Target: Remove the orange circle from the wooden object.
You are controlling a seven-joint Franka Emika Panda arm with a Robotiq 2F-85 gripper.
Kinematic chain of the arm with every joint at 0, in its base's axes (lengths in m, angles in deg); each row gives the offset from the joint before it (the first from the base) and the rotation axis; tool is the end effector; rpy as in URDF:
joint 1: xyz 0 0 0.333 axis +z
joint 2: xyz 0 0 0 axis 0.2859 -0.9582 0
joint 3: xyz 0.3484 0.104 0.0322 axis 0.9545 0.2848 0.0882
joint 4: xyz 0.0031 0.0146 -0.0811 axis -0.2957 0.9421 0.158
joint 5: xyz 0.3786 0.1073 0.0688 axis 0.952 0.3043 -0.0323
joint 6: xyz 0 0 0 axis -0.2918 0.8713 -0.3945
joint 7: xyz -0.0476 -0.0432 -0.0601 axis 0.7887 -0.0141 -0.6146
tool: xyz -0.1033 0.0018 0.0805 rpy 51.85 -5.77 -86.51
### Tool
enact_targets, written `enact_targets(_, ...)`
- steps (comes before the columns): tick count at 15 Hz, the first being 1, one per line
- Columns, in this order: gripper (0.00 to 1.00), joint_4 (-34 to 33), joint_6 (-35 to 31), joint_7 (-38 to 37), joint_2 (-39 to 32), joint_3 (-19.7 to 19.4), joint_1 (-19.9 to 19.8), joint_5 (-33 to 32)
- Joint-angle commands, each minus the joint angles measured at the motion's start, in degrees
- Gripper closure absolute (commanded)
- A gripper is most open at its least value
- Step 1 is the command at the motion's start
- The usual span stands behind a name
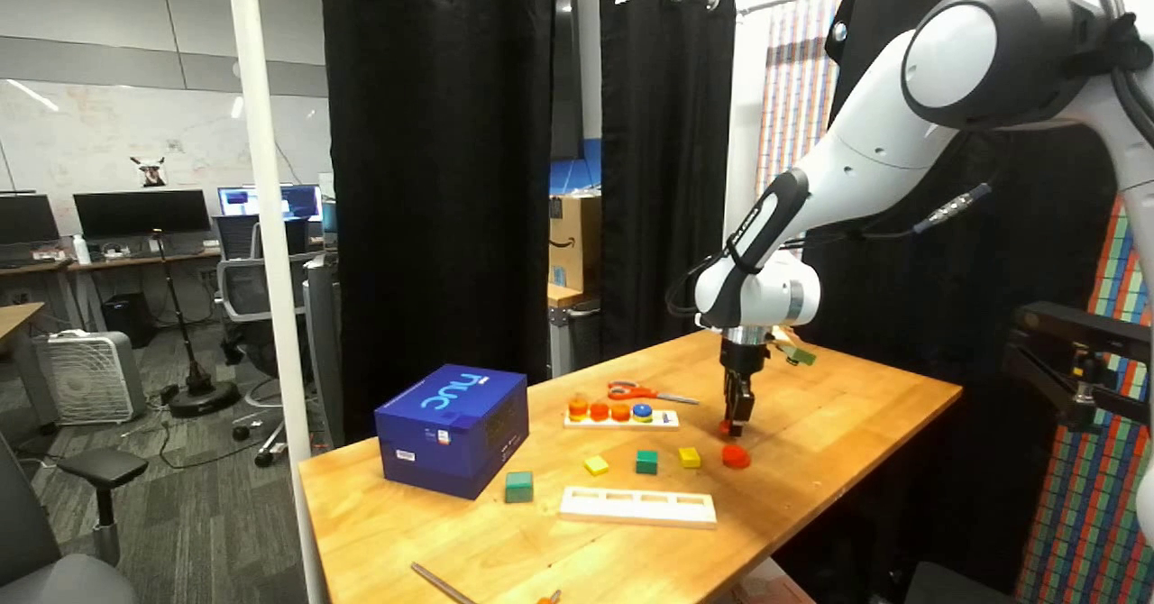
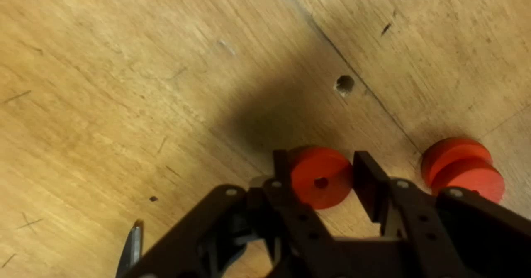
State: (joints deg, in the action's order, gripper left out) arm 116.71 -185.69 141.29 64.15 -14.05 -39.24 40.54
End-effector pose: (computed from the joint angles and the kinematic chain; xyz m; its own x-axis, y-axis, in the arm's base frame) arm 0.5250 -0.2729 0.2464 0.7642 0.6425 0.0565 0.6432 -0.7656 0.0059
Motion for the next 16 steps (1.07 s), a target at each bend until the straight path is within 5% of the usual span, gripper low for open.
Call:
enact_targets(1, 0.33, 1.7, -0.8, -0.1, 2.1, -0.2, -0.4, 1.2)
enact_targets(7, 0.0, 2.3, -0.2, -1.6, 3.0, -1.1, -0.3, 0.8)
enact_targets(11, 0.0, 5.1, 4.9, -11.1, 8.5, -3.9, 1.4, -1.1)
enact_targets(16, 0.0, 12.4, 16.1, -31.8, 22.9, -8.0, 4.1, -7.2)
